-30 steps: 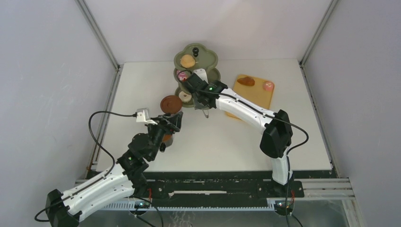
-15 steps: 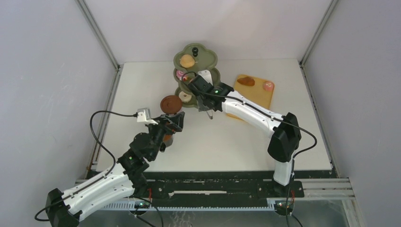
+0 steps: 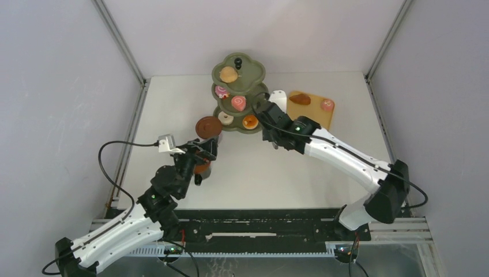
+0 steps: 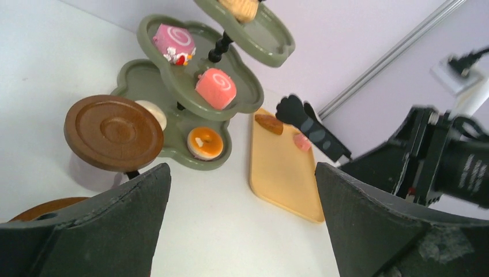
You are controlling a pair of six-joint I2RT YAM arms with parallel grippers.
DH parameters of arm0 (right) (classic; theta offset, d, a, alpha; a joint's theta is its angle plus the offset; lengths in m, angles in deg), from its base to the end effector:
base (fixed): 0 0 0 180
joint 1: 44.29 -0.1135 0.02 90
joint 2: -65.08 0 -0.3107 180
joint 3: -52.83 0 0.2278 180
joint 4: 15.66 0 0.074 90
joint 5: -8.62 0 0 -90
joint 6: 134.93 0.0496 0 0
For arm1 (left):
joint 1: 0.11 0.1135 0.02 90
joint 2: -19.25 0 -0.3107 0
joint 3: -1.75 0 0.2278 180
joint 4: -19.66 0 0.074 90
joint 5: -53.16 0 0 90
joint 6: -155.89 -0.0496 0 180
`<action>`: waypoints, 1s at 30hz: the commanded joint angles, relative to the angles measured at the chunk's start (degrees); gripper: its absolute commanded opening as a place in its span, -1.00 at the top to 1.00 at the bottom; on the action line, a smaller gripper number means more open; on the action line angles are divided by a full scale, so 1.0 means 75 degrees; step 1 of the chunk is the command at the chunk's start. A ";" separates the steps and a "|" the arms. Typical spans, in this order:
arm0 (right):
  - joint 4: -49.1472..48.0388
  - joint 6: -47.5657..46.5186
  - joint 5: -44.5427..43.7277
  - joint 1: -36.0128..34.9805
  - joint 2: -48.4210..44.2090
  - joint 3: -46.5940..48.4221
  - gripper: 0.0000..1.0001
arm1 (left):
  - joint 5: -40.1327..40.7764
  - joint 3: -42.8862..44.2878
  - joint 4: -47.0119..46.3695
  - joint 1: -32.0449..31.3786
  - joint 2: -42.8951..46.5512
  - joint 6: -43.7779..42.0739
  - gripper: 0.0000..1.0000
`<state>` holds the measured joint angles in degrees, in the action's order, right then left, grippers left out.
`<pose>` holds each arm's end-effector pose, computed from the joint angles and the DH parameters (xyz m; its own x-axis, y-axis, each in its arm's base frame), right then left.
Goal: Serve the afternoon tea
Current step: Pick up the desert from the tray.
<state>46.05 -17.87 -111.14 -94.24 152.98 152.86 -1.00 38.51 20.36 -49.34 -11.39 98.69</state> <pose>0.2165 0.2193 0.3827 -0.6443 -0.1528 -0.7493 -0.1845 0.9820 -0.0416 0.0826 -0.0514 0.3069 -0.0745 -0.5860 -0.8068 0.2295 0.7773 -0.5858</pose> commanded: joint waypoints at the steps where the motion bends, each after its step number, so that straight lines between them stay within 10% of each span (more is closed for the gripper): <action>1: -0.0832 0.0643 -0.0766 0.0412 -0.1045 -0.1123 0.24 | 0.0194 -0.0081 -0.0562 -0.0033 0.0298 -0.0263 -1.00; 12: -0.1743 0.0936 0.0026 0.2809 -0.1343 -0.2797 0.28 | 0.0389 -0.0426 -0.1006 -0.0033 0.0553 -0.0369 -1.00; 30: -0.2861 0.0212 0.0571 0.5054 0.1127 -0.2025 -0.02 | 0.0329 -0.0945 -0.2143 -0.0033 0.0063 -0.0186 -1.00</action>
<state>28.82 -14.06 -107.25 -58.02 159.21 132.73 1.56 33.90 9.30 -49.38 -9.09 96.96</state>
